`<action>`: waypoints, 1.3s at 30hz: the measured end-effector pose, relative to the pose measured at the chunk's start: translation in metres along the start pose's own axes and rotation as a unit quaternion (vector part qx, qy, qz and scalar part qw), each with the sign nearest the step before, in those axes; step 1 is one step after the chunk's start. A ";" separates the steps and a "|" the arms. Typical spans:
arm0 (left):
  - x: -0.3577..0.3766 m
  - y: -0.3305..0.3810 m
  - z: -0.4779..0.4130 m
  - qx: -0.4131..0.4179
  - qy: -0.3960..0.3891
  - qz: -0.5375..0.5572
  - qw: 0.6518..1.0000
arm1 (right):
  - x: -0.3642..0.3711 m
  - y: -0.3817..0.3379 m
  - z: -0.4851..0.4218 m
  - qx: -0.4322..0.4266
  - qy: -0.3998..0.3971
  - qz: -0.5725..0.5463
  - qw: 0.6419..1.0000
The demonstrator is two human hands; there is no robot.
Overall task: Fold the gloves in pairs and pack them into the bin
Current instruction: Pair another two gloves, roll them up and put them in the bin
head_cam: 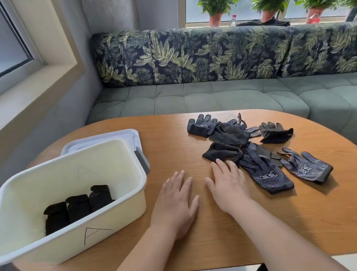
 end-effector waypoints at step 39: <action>0.004 -0.003 0.001 0.009 0.115 0.010 0.993 | -0.005 -0.046 0.000 0.193 -0.206 -0.513 0.810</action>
Point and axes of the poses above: each hand's wrist, its own z-axis away from the middle knuckle, its own x-axis out of the palm, y = z × x, the point moved 2 cm from there along -z, towards the middle knuckle, and after that the axes turned 7 degrees about x, right-handed, at the moved point
